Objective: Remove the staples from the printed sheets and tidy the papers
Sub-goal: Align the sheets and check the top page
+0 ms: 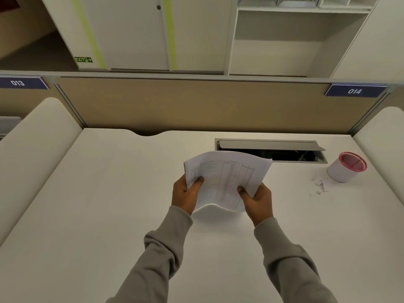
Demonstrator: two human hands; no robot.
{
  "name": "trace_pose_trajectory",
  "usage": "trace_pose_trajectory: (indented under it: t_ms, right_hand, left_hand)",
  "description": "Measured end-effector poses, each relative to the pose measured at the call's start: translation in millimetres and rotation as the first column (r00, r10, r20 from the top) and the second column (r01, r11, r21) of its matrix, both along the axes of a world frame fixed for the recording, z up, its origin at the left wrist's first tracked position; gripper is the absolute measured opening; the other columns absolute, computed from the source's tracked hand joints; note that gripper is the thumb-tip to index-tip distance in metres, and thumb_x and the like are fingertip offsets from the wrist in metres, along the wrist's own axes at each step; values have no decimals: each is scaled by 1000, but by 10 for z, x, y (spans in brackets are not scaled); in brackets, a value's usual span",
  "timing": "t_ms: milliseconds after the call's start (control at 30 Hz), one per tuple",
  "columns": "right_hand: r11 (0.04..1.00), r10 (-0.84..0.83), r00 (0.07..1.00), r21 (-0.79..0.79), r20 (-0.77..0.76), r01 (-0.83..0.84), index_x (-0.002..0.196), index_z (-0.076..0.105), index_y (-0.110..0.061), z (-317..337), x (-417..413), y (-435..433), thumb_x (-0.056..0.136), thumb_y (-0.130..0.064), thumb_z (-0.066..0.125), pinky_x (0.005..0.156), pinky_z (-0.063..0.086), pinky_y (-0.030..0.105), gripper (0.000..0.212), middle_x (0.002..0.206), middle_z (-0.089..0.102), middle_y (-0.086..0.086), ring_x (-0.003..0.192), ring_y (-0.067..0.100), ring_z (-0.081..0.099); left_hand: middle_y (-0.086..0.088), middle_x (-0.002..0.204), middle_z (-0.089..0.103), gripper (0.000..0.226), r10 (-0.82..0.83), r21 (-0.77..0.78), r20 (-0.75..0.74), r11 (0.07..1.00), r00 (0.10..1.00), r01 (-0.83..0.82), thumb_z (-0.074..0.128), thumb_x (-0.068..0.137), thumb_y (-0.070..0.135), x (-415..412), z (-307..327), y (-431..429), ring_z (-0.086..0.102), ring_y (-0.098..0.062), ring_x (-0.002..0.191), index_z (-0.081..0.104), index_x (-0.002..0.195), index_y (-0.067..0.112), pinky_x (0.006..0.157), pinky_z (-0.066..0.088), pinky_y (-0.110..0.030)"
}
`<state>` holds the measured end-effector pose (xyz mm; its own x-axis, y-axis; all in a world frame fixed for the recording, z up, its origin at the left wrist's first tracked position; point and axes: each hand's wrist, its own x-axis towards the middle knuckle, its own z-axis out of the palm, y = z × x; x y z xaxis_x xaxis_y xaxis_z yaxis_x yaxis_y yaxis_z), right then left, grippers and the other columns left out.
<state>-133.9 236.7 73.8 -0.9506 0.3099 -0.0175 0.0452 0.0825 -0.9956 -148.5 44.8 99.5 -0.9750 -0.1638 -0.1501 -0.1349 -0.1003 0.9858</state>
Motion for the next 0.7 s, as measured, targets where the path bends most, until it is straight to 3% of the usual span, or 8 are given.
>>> trace_pose_trajectory:
  t_ms: [133,333,400,533,700]
  right_hand:
    - [1000,-22,999,-20,36,22,116,62,-10,-109,36,-43,87,1,69,96,53,40,32,108,69,5,104,27,65]
    - [1000,-17,1000,7,20,17,121,60,-6,-141,-1,-7,87,1,68,94,55,32,36,113,67,8,107,27,63]
    - [1000,-10,999,2,42,10,123,59,-8,-180,23,-30,86,2,68,98,52,37,39,113,66,7,109,29,62]
    - [1000,-17,999,21,43,16,124,59,-7,-210,9,-15,86,2,68,98,52,38,40,113,67,7,107,28,62]
    - [999,6,995,42,103,-11,126,58,-6,-270,41,-29,86,1,69,100,50,40,42,115,67,8,112,31,62]
  left_hand:
    - [-3,100,72,16,-2,0,31,1000,1000,2,64,94,7,29,-93,35,66,-19,97,69,106,16,76,53,-16]
    - [2,102,71,23,-1,20,3,1000,1000,1,62,94,3,18,-81,24,66,-12,97,68,109,19,78,52,-17]
    - [2,100,71,24,9,22,37,1000,999,-10,62,93,2,44,-123,27,65,-16,97,68,104,23,76,50,-16]
    - [6,100,71,26,26,24,7,999,1000,-26,61,93,1,41,-134,17,66,-4,92,67,106,22,75,52,-14]
    - [3,96,70,28,9,34,57,999,998,-11,59,92,-1,49,-194,26,64,-19,94,67,99,24,75,50,-20]
